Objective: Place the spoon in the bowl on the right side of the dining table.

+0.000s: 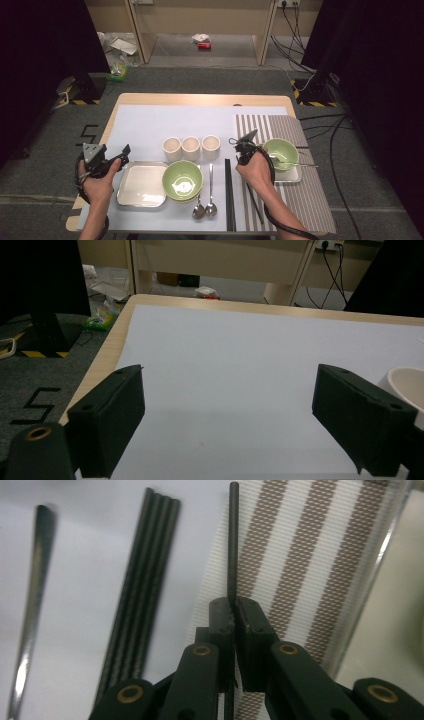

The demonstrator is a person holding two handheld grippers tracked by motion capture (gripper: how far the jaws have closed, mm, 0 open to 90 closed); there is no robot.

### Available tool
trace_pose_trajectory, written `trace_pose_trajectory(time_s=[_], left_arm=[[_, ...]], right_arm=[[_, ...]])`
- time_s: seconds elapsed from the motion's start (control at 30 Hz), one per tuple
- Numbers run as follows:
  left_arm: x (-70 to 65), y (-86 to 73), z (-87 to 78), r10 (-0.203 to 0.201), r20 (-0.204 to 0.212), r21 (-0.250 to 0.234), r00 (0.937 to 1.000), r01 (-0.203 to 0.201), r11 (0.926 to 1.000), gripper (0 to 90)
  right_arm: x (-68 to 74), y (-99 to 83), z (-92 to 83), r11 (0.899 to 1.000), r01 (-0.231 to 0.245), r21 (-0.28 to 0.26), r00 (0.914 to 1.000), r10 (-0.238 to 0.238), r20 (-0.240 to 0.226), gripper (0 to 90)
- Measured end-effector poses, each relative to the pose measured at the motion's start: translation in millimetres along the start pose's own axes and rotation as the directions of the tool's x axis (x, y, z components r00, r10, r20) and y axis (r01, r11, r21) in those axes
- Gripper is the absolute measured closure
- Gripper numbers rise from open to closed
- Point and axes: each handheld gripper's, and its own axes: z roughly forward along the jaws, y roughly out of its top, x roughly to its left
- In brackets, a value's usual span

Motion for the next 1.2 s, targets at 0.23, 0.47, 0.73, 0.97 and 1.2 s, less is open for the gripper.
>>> trace_pose_trajectory(time_s=[0.23, 0.47, 0.73, 0.97, 1.2], left_arm=[[-0.3, -0.6, 0.5, 0.002, 0.001, 0.004, 1.0000, -0.002, 1.0000, 12.6], [0.7, 0.2, -0.5, -0.001, -0.002, -0.001, 1.0000, 0.001, 1.0000, 12.8], [1.5, 2.2, -2.7, -0.003, 0.000, -0.010, 1.0000, 0.003, 0.9999, 12.8], [0.5, 2.5, -2.3, -0.001, -0.001, -0.008, 1.0000, 0.001, 1.0000, 12.8], [1.4, 2.8, -2.9, -0.003, -0.003, -0.011, 1.0000, 0.003, 0.9999, 12.8]], right_arm=[[-5.7, 0.0, 2.0, 1.000, 0.008, -0.014, 0.9999, -0.008, 0.013, 82.7], [-8.4, -9.6, -5.7, 0.999, 0.033, -0.006, 0.9995, -0.033, 0.005, 78.5], [-10.8, -29.6, -11.1, 0.998, 0.036, 0.059, 0.9989, -0.034, -0.032, 77.2], [-10.4, -39.7, -9.5, 0.995, 0.003, 0.102, 0.9996, 0.000, -0.028, 79.1], [-10.1, -38.9, -6.5, 0.993, -0.036, 0.111, 0.9993, 0.037, -0.001, 86.2]])
